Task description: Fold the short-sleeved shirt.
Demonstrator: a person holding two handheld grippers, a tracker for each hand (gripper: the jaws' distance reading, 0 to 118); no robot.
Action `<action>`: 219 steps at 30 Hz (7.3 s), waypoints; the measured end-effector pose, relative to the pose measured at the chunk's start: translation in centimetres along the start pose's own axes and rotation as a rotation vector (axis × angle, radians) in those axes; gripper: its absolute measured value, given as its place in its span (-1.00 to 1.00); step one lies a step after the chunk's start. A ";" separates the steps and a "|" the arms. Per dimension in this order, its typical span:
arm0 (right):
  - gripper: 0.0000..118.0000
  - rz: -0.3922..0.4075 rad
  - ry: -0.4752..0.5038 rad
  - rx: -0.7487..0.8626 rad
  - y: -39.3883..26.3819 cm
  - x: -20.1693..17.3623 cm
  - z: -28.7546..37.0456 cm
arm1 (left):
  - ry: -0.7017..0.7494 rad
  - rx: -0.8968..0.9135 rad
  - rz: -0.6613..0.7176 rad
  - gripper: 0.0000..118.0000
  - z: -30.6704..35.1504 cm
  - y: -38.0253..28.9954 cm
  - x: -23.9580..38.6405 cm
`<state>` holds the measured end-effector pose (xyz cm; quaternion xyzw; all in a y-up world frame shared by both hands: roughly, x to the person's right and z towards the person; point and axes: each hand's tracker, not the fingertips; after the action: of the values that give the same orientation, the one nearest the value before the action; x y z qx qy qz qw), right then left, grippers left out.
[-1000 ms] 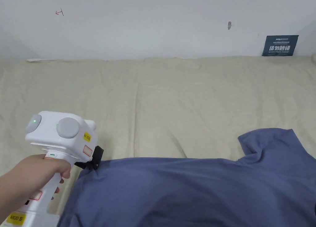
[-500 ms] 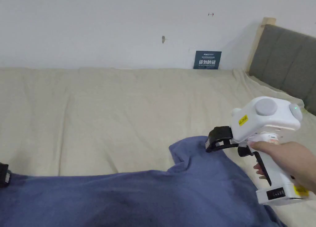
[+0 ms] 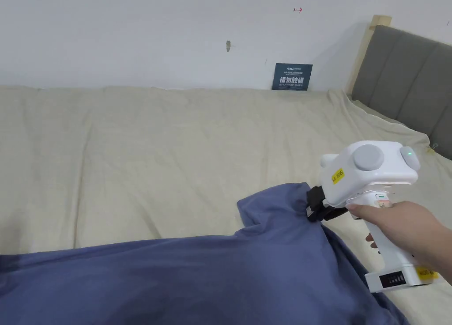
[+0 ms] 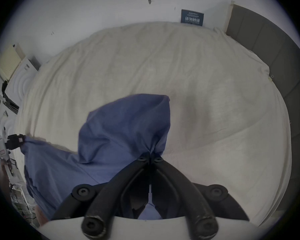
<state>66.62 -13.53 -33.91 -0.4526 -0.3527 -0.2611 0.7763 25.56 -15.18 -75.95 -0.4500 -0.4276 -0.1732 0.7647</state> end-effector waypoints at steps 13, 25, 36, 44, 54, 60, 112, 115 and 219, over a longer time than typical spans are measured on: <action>-1.00 -0.158 0.235 0.187 -10.7 3.7 15.5 | -0.106 0.144 0.040 -0.92 11.6 -4.7 -0.6; -1.00 -0.272 0.275 0.117 -28.9 6.2 15.8 | -0.174 0.104 0.032 -0.92 15.6 -21.1 -2.2; -0.57 -0.237 0.163 0.068 -31.6 4.8 10.6 | -0.155 0.016 0.144 -0.53 11.4 -24.3 -2.5; 0.35 -0.319 0.136 0.240 -30.6 2.1 15.1 | -0.093 0.179 0.172 1.00 16.0 -23.8 -0.6; 0.34 -0.141 0.327 0.684 -30.2 -7.4 27.5 | -0.135 0.586 0.008 0.79 27.6 -22.8 5.8; -1.00 -0.085 0.209 0.964 -33.2 -10.9 29.6 | -0.088 0.770 -0.058 -1.00 30.0 -22.9 8.6; -1.00 -0.062 0.279 0.643 -31.6 -14.1 23.1 | -0.681 -0.146 0.367 0.84 5.3 -19.0 -10.2; -1.00 -0.070 0.276 0.610 -31.5 -14.1 22.2 | -0.413 -0.126 0.209 -0.87 6.4 -18.3 -9.5; -1.00 -0.130 0.326 0.398 -31.2 -13.0 18.8 | -0.962 -0.289 0.403 0.80 1.4 -19.5 0.6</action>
<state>30.18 -9.93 -21.49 -0.2195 -0.2958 -0.3056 0.8780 12.54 -24.32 -64.61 -0.6522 -0.6066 0.1453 0.4306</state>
